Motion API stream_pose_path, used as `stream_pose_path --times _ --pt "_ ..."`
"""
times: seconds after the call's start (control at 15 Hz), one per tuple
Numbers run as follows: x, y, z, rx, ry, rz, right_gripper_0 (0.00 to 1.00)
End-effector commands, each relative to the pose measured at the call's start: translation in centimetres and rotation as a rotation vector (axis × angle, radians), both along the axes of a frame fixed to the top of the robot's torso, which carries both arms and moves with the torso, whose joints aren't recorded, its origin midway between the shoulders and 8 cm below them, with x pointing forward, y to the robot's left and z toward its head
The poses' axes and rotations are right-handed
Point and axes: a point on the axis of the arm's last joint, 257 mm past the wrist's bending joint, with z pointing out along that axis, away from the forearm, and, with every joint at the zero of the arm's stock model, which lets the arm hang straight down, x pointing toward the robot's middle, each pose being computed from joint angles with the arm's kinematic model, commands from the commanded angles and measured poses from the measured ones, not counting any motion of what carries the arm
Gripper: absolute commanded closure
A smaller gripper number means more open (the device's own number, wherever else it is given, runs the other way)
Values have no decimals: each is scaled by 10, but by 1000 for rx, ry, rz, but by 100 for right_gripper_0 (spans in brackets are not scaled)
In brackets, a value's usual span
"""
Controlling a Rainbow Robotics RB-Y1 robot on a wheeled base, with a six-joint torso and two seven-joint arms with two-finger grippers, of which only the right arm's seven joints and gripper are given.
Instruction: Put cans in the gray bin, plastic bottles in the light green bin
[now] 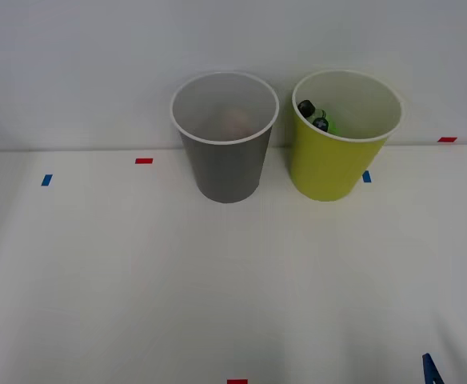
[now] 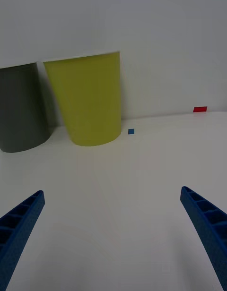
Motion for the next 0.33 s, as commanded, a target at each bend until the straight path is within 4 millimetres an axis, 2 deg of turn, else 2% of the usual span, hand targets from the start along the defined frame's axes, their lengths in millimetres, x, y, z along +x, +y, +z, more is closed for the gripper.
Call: stream_pose_path --times 0.07,0.33 --pt "0 0 0 0 0 0 0" --pt "0 0 0 0 0 0 0"
